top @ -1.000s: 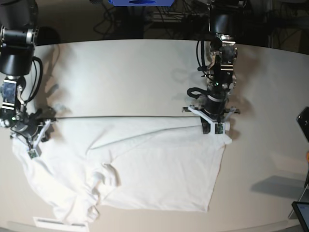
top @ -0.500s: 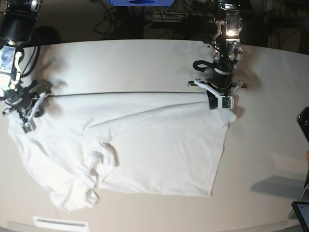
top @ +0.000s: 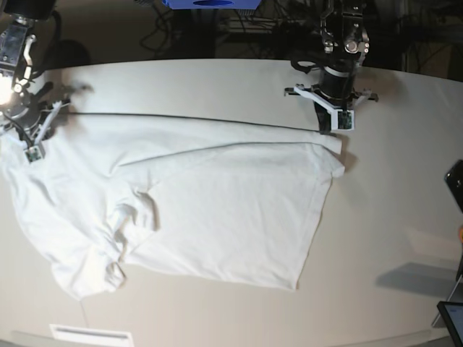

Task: Fold the T-shirt properly
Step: 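Pull the grasped folded edge with both grippers away from the hem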

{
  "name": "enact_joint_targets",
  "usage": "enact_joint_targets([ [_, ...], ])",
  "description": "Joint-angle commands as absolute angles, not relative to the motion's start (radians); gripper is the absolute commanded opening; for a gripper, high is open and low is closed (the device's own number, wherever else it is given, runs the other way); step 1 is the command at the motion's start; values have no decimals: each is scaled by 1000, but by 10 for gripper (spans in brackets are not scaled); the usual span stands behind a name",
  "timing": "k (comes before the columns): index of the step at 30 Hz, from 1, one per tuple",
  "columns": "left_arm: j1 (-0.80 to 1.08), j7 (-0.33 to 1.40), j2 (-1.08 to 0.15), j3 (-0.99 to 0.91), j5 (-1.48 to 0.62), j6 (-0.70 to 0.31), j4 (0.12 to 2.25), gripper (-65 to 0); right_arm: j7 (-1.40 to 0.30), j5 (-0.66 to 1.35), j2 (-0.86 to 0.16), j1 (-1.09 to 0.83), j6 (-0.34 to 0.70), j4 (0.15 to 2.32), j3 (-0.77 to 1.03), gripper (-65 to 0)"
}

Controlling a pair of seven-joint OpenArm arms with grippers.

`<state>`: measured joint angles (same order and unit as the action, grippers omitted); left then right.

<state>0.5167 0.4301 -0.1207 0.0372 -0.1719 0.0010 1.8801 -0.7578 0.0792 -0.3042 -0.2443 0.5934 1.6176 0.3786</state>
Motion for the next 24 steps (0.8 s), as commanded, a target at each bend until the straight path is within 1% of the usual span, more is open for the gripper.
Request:
enact_joint_targets([
  [1,522,401,-125,35,-170,1,1931,-650,-782,67,-318,-243,595,1626,386,-643],
  [4,519,401,-125,31,-170,1,2003,-650,-783,67,-318,-228,595,1626,383,-643],
  [7,426,424,-125,33,-170,1,1963,-650,-783,67,-318,-223,595,1626,381,-643],
  [12,265,561,-120,39,-176,1,1862,-650,-783,67,-318,-222,595,1626,381,-643],
  [15,206,670,-94,35,-179,1,1854,-650,-783,67,-318,-222,595,1626,381,-643],
  [17,186,762,-62,31,-179,-2,1859,-650,-783,67,-318,-222,595,1626,381,-643],
  [20,185,851,-35,31,-193,-4,1859,-650,-783,67,-318,-222,595,1626,384,-643],
  [24,188,935,-30,31,-305,-2,1850,-650,-783,67,-318,-223,595,1626,386,-644],
])
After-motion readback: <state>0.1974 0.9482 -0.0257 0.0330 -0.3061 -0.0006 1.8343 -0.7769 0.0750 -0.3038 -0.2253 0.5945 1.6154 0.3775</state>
